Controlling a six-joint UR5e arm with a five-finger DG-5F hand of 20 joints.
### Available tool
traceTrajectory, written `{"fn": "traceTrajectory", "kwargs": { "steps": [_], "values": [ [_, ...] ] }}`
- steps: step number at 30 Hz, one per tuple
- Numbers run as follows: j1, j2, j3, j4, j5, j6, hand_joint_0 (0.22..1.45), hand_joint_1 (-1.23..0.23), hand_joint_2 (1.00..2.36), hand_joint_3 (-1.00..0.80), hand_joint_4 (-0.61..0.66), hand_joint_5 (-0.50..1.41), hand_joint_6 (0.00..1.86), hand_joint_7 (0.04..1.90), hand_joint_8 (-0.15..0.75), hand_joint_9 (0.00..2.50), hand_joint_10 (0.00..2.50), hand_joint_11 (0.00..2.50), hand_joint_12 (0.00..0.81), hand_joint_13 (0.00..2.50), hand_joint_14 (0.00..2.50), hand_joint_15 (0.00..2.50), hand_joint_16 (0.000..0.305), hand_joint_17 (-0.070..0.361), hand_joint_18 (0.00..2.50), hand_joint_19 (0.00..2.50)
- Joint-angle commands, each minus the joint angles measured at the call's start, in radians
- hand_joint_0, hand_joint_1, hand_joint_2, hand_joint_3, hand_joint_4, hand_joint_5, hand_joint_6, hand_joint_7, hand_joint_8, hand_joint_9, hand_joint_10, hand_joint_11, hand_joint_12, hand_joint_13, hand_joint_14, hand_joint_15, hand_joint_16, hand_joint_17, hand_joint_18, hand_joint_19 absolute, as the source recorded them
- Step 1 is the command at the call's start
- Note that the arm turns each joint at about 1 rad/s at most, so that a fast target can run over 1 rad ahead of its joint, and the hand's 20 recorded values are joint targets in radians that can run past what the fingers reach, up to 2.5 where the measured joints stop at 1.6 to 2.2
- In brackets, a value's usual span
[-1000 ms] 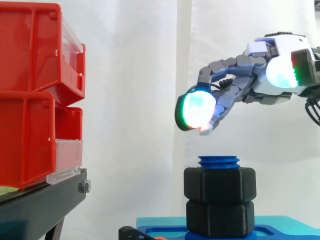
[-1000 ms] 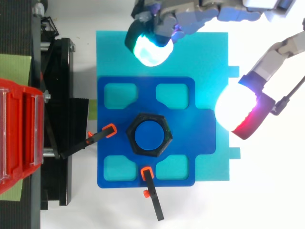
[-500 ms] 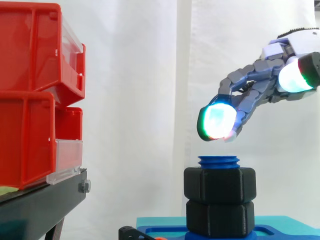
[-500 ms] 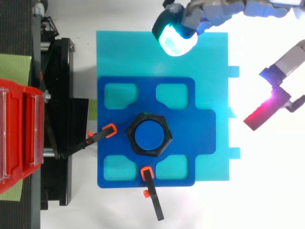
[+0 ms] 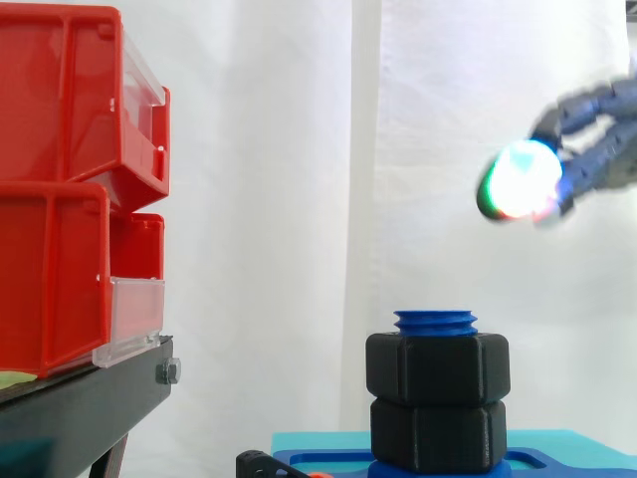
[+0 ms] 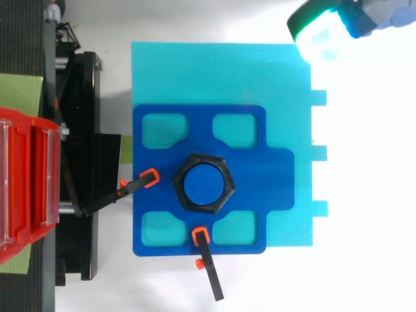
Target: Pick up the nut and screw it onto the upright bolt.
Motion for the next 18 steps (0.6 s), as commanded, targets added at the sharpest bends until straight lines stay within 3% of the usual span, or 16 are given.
{"fn": "traceTrajectory", "kwargs": {
  "steps": [1,6,18],
  "values": [
    [0.004,0.003,-0.031,-0.004,0.053,0.187,0.49,-0.41,1.00,-0.50,0.16,-0.25,0.50,0.67,0.208,0.10,0.00,0.00,0.337,0.00,0.00,0.00,0.043,0.096,0.00,0.00],
    [0.009,0.004,-0.031,-0.003,0.087,0.228,0.49,-0.42,1.00,-0.50,0.14,-0.25,0.50,0.66,0.204,0.09,0.00,0.00,0.339,0.00,0.00,0.00,0.044,0.100,0.00,0.00],
    [0.004,0.003,-0.031,-0.003,0.087,0.227,0.48,-0.44,1.00,-0.50,0.12,-0.24,0.50,0.72,0.204,0.09,0.00,0.00,0.342,0.00,0.00,0.00,0.046,0.103,0.00,0.00]
  ]
}}
